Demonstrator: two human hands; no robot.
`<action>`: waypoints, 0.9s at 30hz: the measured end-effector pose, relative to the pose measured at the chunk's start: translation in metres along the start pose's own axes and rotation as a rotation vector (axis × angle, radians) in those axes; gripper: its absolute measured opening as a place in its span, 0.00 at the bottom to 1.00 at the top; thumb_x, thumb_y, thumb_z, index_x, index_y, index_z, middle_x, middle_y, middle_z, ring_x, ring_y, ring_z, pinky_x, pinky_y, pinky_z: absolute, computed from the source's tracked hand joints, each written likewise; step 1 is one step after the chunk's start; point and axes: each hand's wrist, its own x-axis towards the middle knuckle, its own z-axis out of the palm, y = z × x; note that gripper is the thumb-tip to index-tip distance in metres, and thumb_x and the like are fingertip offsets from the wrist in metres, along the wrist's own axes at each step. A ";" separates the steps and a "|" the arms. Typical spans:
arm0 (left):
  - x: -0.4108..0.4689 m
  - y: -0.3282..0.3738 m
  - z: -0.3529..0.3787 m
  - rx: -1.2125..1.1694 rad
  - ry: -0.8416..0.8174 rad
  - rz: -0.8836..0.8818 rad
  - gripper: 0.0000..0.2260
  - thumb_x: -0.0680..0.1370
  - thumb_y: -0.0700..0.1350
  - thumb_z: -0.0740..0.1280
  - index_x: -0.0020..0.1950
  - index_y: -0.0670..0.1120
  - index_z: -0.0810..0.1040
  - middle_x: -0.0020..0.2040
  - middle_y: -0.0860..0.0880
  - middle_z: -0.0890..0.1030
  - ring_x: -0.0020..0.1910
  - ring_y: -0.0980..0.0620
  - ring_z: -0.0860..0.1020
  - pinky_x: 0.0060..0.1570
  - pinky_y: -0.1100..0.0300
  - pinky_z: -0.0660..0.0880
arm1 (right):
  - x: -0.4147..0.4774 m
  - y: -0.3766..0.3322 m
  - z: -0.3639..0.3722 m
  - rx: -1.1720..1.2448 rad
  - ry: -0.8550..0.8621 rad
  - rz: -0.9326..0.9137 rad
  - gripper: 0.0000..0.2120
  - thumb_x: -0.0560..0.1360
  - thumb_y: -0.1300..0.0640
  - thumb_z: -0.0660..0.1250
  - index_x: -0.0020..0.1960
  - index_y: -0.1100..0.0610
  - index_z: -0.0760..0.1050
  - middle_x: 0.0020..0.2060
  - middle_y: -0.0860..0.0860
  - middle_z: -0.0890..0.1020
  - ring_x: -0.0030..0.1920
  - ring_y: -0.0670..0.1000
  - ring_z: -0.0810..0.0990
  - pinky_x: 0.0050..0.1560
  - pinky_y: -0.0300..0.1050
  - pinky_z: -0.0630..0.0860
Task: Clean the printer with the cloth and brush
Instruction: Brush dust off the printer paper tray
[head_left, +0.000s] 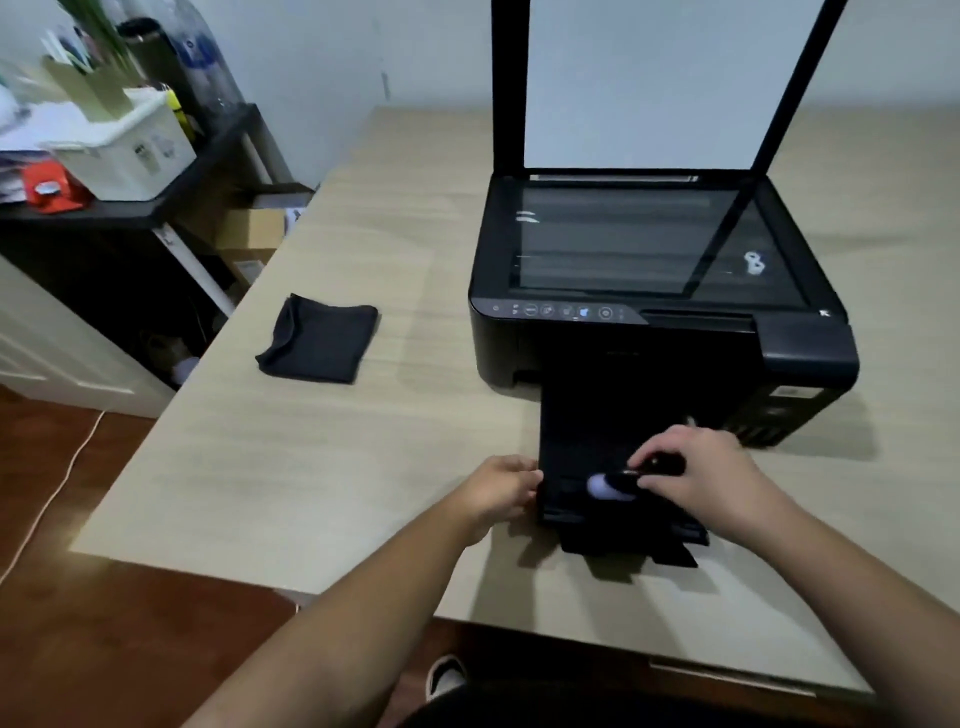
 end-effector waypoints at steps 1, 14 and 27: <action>0.001 -0.002 0.007 0.002 0.004 -0.024 0.07 0.80 0.39 0.59 0.46 0.48 0.73 0.36 0.51 0.73 0.31 0.59 0.72 0.33 0.67 0.67 | -0.001 -0.001 0.002 -0.062 -0.128 -0.043 0.07 0.70 0.56 0.72 0.48 0.50 0.82 0.43 0.48 0.81 0.45 0.46 0.77 0.43 0.32 0.67; 0.001 -0.003 0.020 -0.227 0.021 -0.037 0.13 0.78 0.29 0.53 0.47 0.39 0.76 0.44 0.39 0.78 0.40 0.47 0.78 0.44 0.57 0.78 | 0.027 -0.030 0.021 -0.080 -0.164 -0.233 0.05 0.69 0.54 0.70 0.45 0.50 0.81 0.42 0.51 0.83 0.45 0.53 0.81 0.47 0.47 0.79; -0.001 0.000 0.014 -0.273 0.000 -0.104 0.22 0.71 0.26 0.47 0.50 0.39 0.77 0.39 0.45 0.78 0.32 0.52 0.76 0.34 0.62 0.74 | 0.028 -0.032 0.023 -0.238 -0.122 -0.357 0.09 0.71 0.51 0.66 0.49 0.49 0.81 0.45 0.49 0.83 0.49 0.52 0.79 0.52 0.45 0.73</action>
